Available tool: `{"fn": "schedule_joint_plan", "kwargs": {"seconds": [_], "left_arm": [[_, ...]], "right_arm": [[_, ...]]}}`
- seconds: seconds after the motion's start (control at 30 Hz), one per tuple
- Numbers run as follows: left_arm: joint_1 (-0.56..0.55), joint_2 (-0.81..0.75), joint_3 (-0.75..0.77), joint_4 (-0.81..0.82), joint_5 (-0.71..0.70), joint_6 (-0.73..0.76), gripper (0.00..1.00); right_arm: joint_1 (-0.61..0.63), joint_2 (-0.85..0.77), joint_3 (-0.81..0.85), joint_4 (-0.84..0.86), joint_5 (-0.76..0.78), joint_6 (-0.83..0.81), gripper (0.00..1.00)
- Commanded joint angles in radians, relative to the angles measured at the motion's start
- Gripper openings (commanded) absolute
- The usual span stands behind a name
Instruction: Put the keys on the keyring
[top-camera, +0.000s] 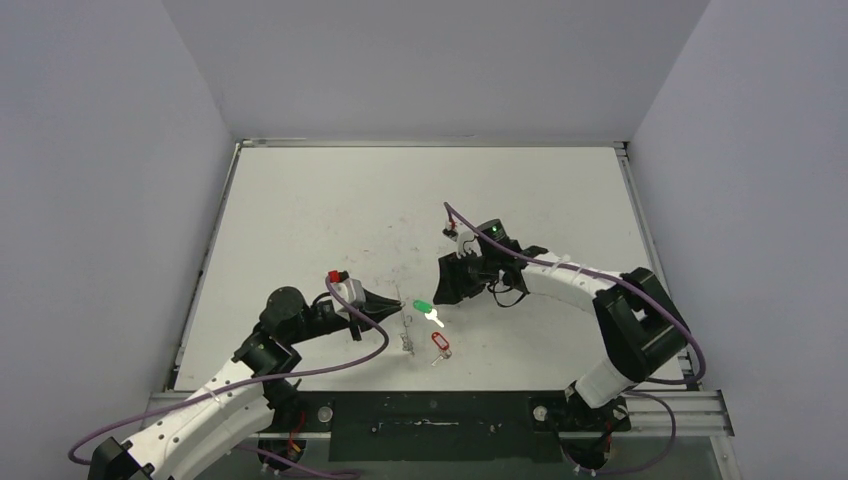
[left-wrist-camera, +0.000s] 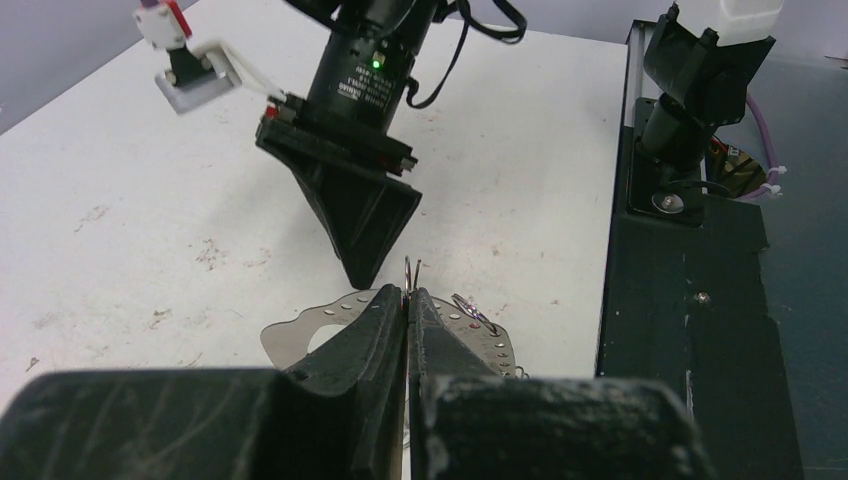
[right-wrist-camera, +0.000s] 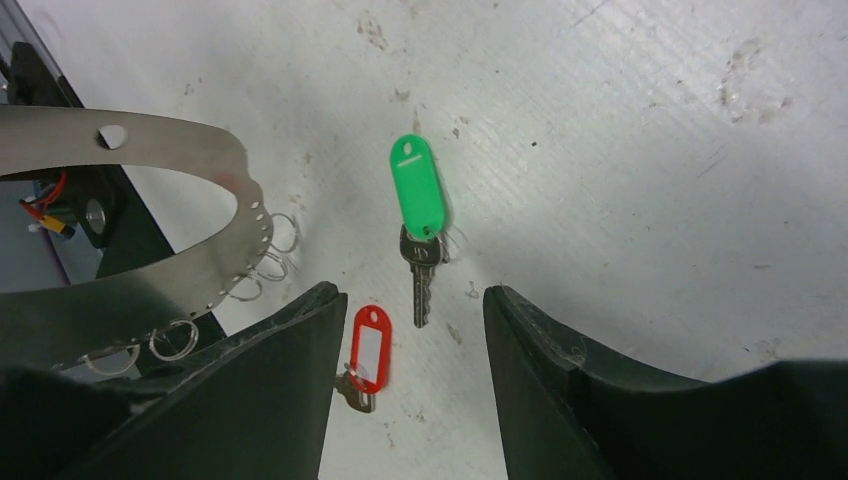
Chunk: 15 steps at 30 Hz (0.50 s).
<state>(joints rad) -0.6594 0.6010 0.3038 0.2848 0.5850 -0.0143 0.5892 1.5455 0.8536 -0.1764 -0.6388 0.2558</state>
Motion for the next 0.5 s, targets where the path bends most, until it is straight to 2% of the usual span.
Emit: {"fn": "schedule_joint_plan", "kwargs": {"seconds": [0.0, 0.2, 0.4, 0.47], "left_arm": [[-0.005, -0.001, 0.025, 0.041, -0.006, 0.003, 0.00], [-0.005, 0.004, 0.025, 0.047, -0.003, 0.005, 0.00], [-0.006, 0.001, 0.021, 0.049, -0.002, 0.003, 0.00], [-0.005, -0.002, 0.020, 0.048, -0.003, 0.005, 0.00]], "right_arm": [[-0.003, 0.074, -0.010, 0.119, -0.045, 0.007, 0.52], [-0.002, 0.166, 0.001, 0.131, -0.055, 0.019, 0.48], [0.000, 0.226, 0.007, 0.164, -0.069, 0.046, 0.39], [0.001, 0.237, 0.004, 0.169, -0.071, 0.054, 0.31]]}}
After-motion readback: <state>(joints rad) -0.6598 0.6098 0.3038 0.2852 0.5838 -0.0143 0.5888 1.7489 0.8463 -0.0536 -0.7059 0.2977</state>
